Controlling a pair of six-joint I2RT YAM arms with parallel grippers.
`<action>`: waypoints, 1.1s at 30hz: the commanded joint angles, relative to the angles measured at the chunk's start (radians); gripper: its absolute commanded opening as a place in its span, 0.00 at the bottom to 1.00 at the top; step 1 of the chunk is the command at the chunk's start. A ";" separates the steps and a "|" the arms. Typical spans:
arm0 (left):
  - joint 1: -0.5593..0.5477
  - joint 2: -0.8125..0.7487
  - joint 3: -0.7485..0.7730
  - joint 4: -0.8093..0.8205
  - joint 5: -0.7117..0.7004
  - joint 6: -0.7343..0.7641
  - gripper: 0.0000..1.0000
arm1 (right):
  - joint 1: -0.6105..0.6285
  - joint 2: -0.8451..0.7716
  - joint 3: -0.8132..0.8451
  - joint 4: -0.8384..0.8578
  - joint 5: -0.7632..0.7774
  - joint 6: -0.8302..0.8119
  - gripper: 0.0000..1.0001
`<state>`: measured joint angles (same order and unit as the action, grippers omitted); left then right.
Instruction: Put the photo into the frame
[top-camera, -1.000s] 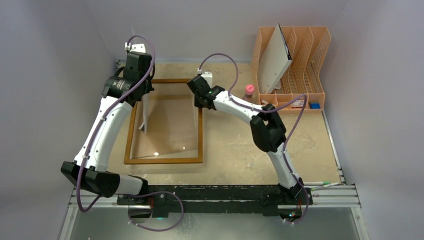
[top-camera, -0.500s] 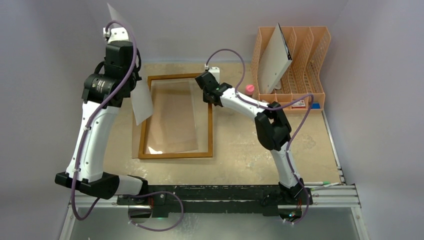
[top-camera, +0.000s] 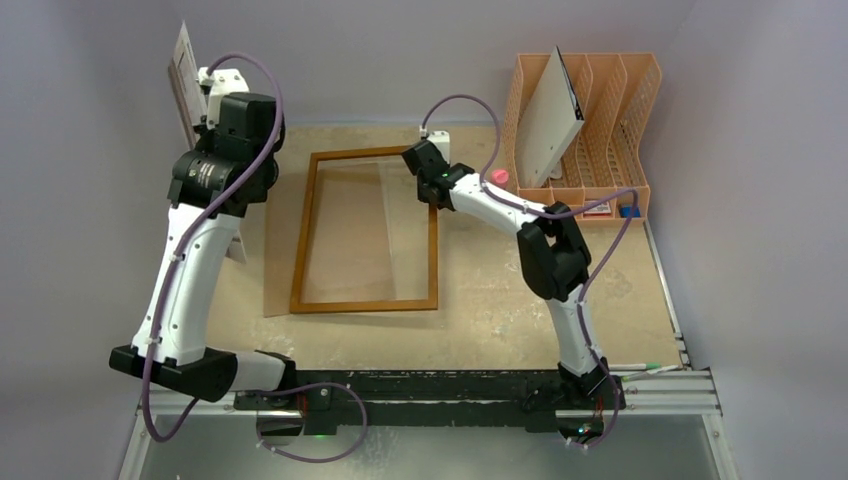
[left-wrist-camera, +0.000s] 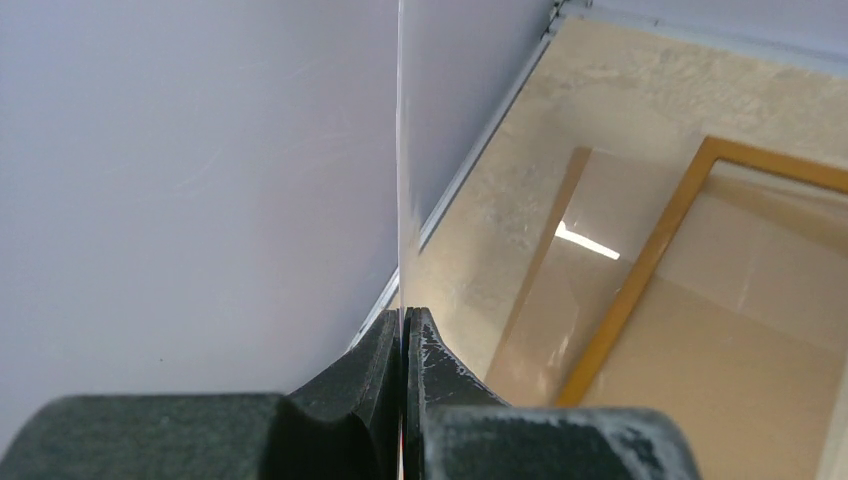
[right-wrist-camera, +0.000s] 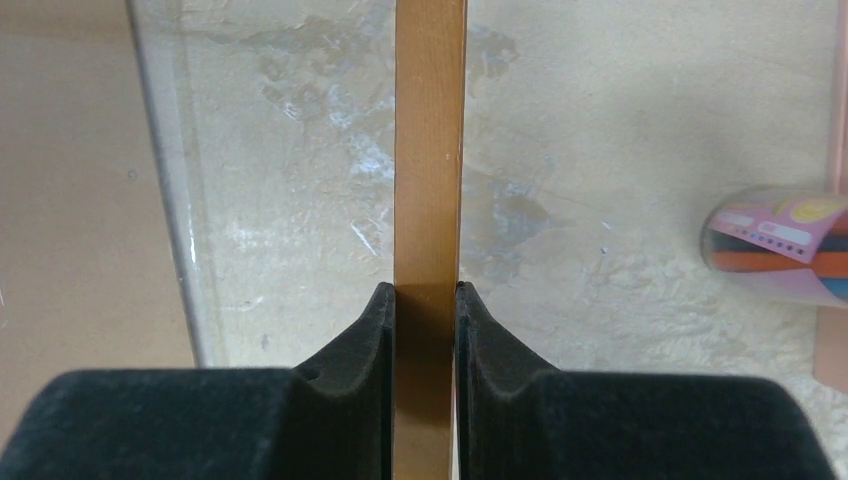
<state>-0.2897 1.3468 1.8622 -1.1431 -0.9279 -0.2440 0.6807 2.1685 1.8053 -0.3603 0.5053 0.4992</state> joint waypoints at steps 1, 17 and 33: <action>0.004 0.037 -0.093 0.031 0.043 0.025 0.00 | -0.018 -0.138 -0.032 0.065 0.001 -0.006 0.00; -0.035 0.291 -0.417 0.385 0.467 -0.143 0.00 | -0.059 -0.222 -0.165 0.123 -0.036 -0.006 0.00; -0.037 0.279 -0.521 0.483 0.545 -0.169 0.23 | -0.068 -0.314 -0.172 0.074 0.006 -0.032 0.00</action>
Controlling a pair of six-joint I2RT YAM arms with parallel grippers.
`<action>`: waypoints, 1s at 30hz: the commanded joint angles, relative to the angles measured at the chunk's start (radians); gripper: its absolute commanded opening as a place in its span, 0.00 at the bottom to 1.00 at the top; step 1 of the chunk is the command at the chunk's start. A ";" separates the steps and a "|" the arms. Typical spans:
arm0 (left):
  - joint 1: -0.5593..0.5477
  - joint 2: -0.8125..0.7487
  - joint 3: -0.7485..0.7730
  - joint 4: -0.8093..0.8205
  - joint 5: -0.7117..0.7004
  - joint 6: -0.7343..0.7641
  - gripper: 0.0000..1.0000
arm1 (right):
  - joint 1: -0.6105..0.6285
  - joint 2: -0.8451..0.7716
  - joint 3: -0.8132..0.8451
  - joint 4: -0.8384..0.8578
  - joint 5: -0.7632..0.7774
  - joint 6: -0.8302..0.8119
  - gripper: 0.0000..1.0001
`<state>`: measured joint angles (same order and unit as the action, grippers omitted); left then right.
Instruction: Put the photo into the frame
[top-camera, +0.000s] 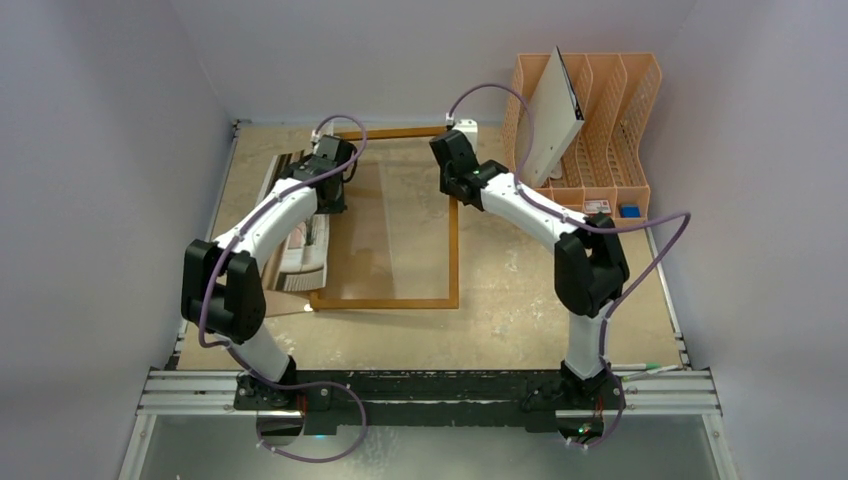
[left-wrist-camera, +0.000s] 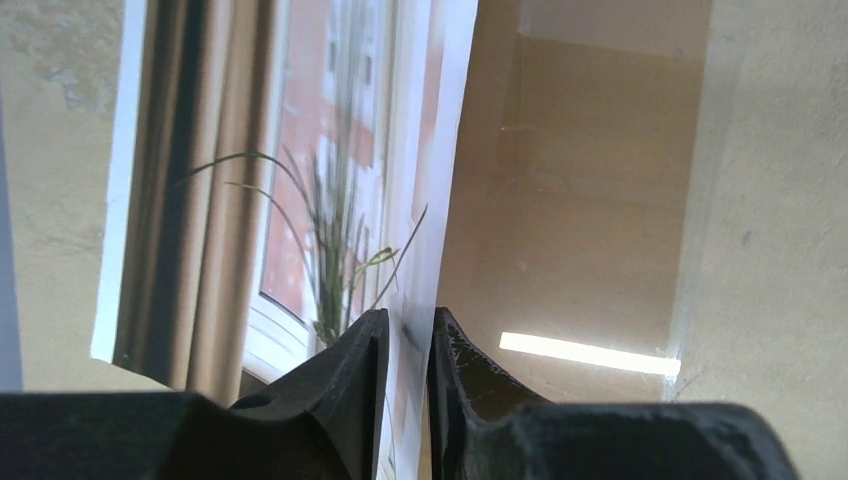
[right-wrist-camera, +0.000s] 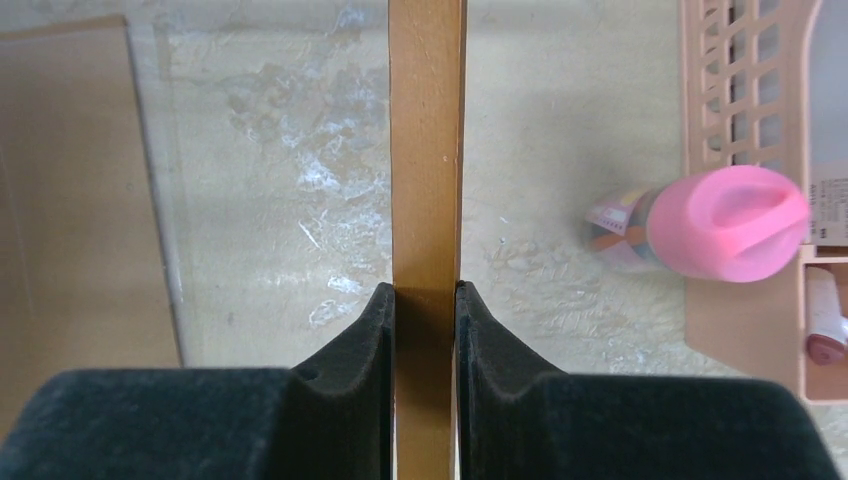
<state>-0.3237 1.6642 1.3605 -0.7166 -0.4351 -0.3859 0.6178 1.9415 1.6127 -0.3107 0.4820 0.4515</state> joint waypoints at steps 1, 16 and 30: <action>-0.003 -0.040 -0.024 0.063 0.068 -0.029 0.25 | -0.006 -0.093 0.020 0.020 0.041 0.013 0.00; -0.004 -0.139 -0.055 0.177 0.410 -0.078 0.44 | -0.042 -0.236 -0.069 -0.044 0.139 -0.019 0.00; -0.267 -0.190 -0.353 0.849 0.711 -0.352 0.76 | -0.097 -0.280 -0.092 -0.083 0.027 -0.004 0.00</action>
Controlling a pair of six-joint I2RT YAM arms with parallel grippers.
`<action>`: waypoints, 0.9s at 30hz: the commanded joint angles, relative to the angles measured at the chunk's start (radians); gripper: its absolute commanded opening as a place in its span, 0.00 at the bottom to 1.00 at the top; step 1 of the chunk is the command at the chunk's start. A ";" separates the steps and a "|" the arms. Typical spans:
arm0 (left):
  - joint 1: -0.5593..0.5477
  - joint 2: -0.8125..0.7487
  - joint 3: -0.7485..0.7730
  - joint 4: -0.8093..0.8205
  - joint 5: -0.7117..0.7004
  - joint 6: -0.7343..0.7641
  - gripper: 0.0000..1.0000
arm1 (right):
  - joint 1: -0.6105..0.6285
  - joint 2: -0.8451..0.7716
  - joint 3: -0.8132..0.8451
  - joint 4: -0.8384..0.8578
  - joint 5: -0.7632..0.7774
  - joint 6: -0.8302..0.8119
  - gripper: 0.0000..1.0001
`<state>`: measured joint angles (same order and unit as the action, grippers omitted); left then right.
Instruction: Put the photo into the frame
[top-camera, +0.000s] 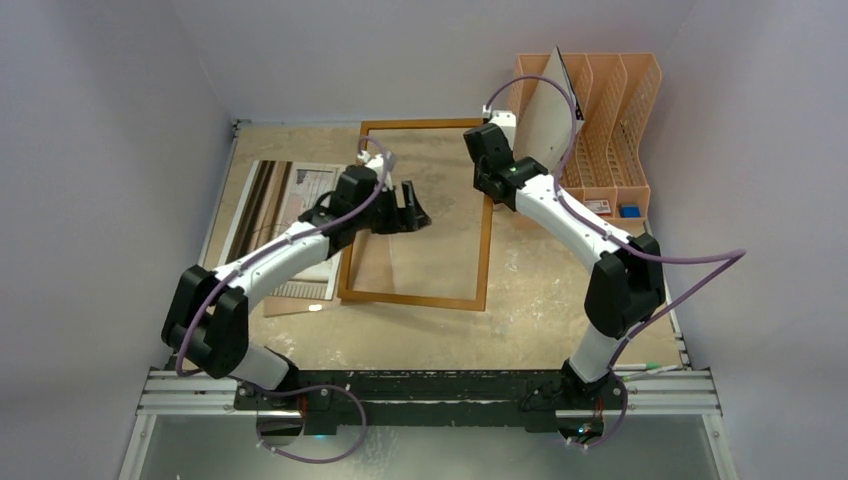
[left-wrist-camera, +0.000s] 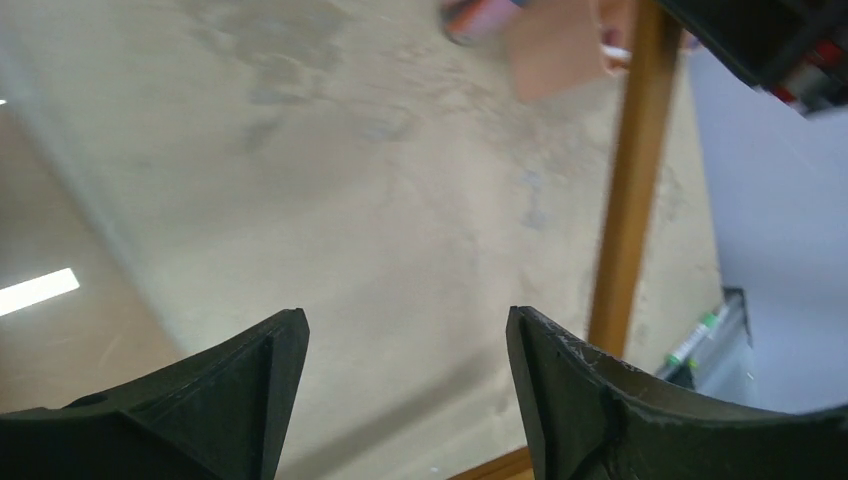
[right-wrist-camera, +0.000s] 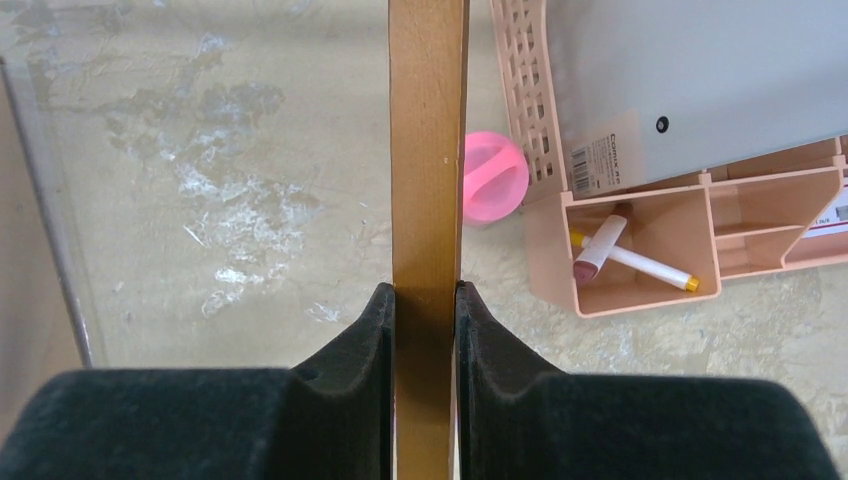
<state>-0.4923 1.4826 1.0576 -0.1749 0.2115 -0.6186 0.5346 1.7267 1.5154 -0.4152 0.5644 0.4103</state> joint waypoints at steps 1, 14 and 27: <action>-0.132 0.002 -0.055 0.342 0.048 -0.127 0.77 | -0.015 -0.065 0.005 0.017 -0.065 0.042 0.00; -0.413 0.221 -0.043 0.636 -0.073 -0.187 0.78 | -0.020 -0.071 0.000 -0.015 -0.125 0.077 0.00; -0.482 0.279 -0.014 0.635 -0.171 -0.202 0.41 | -0.047 -0.107 -0.025 -0.016 -0.164 0.084 0.00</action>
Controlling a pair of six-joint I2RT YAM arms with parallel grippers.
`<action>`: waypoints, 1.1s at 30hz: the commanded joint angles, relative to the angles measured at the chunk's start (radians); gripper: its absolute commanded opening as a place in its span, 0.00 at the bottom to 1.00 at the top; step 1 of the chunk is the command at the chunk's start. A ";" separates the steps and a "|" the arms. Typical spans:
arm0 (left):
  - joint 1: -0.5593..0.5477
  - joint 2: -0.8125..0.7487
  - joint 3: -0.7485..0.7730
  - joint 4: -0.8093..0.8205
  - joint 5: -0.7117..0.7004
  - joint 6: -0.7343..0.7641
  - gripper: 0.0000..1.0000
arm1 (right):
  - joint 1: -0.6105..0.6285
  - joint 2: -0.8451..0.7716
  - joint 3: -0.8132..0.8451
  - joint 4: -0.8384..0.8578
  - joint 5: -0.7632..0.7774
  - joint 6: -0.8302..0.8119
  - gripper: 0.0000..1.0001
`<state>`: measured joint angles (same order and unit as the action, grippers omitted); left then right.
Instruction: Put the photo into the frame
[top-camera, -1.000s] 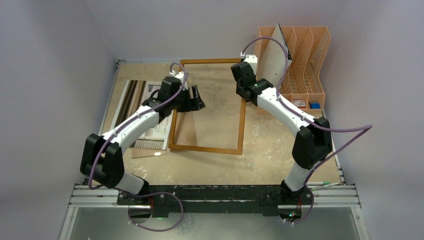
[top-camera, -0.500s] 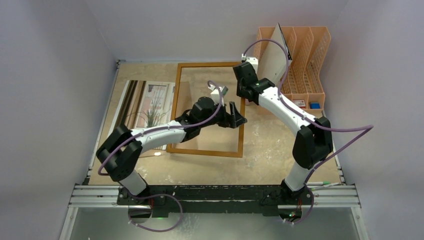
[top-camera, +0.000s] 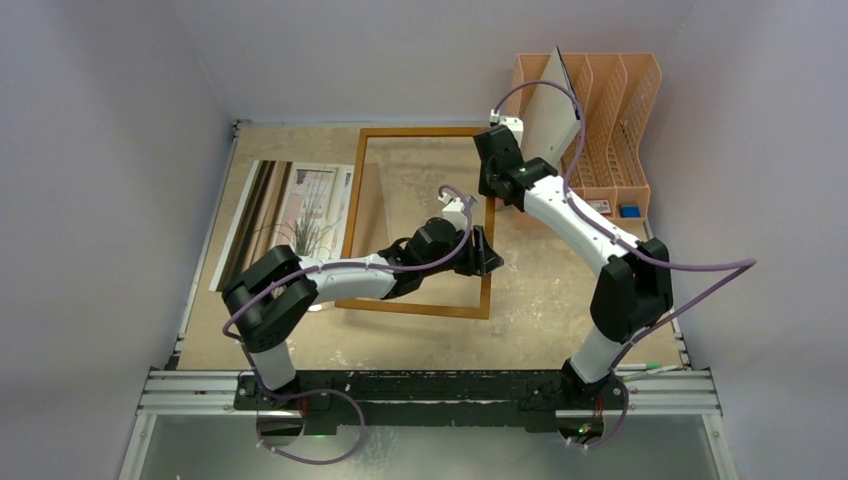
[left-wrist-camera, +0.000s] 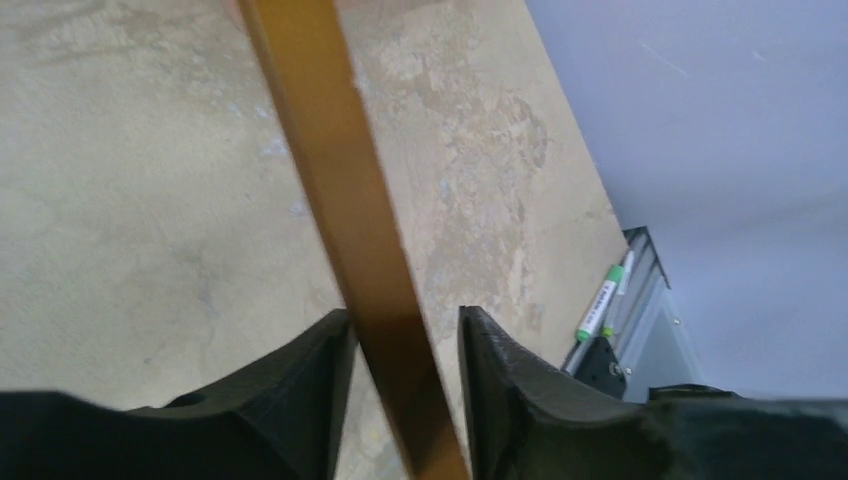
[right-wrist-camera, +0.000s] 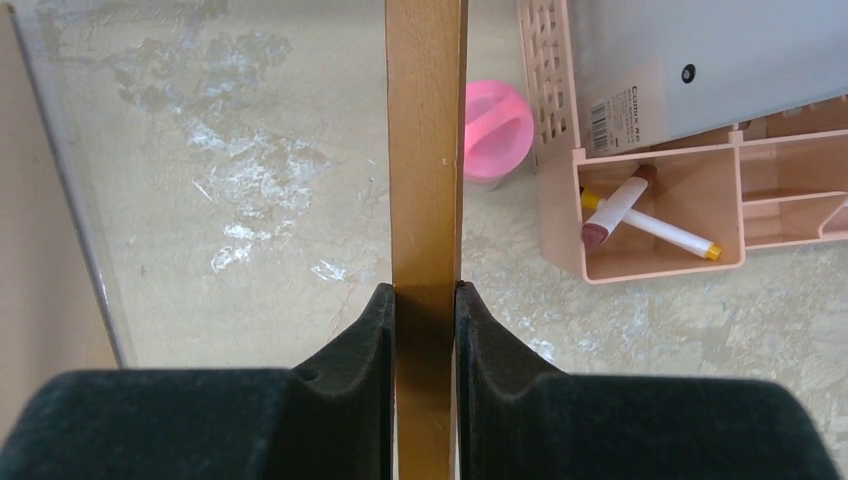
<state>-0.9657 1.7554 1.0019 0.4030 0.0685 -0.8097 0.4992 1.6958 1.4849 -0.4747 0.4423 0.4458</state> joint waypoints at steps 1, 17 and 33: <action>-0.008 0.005 0.042 0.055 -0.027 -0.011 0.35 | -0.015 -0.079 0.002 0.044 -0.047 0.051 0.00; -0.008 -0.116 0.156 -0.097 0.012 0.085 0.00 | -0.061 -0.240 -0.081 0.124 -0.138 0.077 0.29; -0.007 -0.342 0.255 -0.252 -0.101 0.145 0.00 | -0.129 -0.461 -0.199 0.359 -0.400 0.123 0.71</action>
<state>-0.9714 1.4937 1.1728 0.1173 0.0490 -0.7456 0.3790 1.2919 1.3220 -0.1978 0.1257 0.5438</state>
